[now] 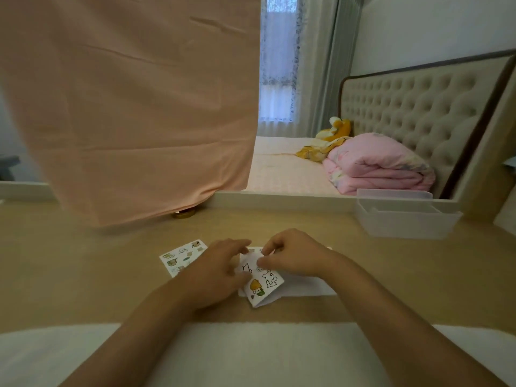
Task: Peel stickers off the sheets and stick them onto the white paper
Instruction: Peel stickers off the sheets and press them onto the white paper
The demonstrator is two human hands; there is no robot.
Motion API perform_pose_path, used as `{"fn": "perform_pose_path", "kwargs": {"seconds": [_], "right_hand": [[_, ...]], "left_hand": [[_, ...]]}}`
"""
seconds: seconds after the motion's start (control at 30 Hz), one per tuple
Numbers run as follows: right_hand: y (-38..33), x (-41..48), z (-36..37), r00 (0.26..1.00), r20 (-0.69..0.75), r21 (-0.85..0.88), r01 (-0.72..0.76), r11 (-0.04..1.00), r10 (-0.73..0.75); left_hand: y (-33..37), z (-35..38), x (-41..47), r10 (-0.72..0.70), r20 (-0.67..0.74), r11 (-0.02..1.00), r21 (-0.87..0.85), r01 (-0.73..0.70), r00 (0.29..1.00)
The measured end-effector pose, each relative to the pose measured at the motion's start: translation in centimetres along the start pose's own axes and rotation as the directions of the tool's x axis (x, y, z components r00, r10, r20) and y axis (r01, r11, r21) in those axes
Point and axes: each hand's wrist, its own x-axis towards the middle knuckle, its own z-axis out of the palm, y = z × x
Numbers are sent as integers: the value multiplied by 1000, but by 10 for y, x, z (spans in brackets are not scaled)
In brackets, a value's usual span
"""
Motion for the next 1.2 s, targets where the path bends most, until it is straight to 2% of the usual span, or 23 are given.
{"fn": "perform_pose_path", "kwargs": {"seconds": [0.13, 0.23, 0.43, 0.53, 0.6, 0.73, 0.83, 0.9, 1.07, 1.2], "right_hand": [[-10, 3, 9, 999, 36, 145, 27, 989, -32], [-11, 4, 10, 999, 10, 278, 42, 960, -47], [-15, 4, 14, 984, -149, 376, 144, 915, -94], [-17, 4, 14, 970, -228, 440, 182, 879, -86], [-17, 3, 14, 961, -264, 461, 199, 865, -80], [-17, 3, 18, 920, -375, 329, 250, 911, -117], [-18, 3, 22, 822, -506, 10, 308, 951, -261], [-19, 2, 25, 751, -536, -139, 373, 917, -387], [-22, -2, 39, 696, -498, -236, 466, 853, -517], [-24, -4, 46, 609, -576, -289, 472, 833, -545]], "left_hand": [[-13, 0, -7, 8, -20, 1000, -10, -8, 1000], [-19, -6, -7, 3, -99, 997, -70, -10, 995], [-28, -12, -3, -70, -172, 929, -371, 1, 983], [-33, -11, 0, -84, -209, 940, -341, 8, 974], [-33, -13, 0, -44, -245, 943, -331, -41, 969], [-28, -16, -2, -9, -286, 907, -406, -113, 958], [-25, -14, -5, -30, -286, 863, -490, -120, 958], [-23, -14, -7, -64, -287, 818, -563, -115, 956], [-17, -13, -8, -137, -261, 697, -711, -94, 956], [-14, -11, -7, -195, -221, 600, -798, -62, 956]]}}
